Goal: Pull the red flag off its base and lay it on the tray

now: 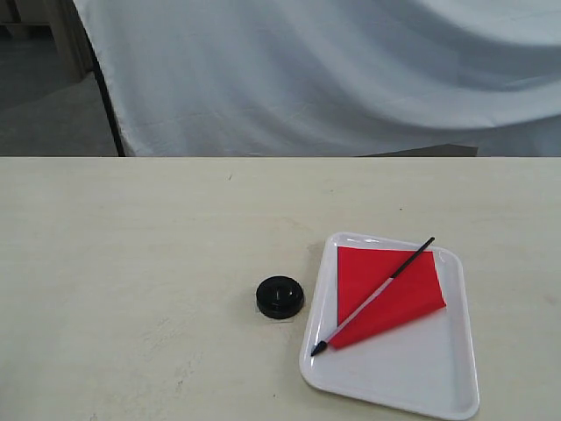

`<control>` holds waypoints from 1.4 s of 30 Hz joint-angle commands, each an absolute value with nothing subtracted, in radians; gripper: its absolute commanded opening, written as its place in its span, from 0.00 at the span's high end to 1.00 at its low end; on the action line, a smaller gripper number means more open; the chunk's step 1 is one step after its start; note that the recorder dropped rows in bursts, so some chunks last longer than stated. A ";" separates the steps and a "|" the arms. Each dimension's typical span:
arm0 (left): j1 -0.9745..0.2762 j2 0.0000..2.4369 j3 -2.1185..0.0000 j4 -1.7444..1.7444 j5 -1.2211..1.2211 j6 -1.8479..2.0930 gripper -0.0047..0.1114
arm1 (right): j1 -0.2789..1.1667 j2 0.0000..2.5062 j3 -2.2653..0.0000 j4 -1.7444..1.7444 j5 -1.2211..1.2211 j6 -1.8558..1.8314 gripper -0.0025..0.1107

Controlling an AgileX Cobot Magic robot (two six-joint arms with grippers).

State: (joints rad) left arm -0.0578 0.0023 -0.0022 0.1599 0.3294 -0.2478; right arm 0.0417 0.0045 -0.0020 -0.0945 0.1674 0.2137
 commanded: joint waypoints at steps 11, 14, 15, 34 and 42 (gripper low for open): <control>-0.062 0.000 0.000 0.160 0.328 -0.245 0.96 | 0.042 0.000 0.000 -0.094 0.201 0.213 0.98; -0.062 0.000 0.000 0.160 0.328 -0.245 0.96 | 0.042 0.000 0.000 -0.094 0.201 0.213 0.98; -0.062 0.000 0.000 0.160 0.328 -0.245 0.96 | 0.042 0.000 0.000 -0.094 0.201 0.213 0.98; -0.062 0.000 0.000 0.160 0.328 -0.245 0.96 | 0.042 0.000 0.000 -0.094 0.201 0.213 0.98; -0.062 0.000 0.000 0.160 0.328 -0.245 0.96 | 0.042 0.000 0.000 -0.094 0.201 0.213 0.98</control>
State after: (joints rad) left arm -0.0578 0.0023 -0.0022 0.1599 0.3294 -0.2478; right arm 0.0417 0.0045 -0.0020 -0.0945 0.1945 0.2137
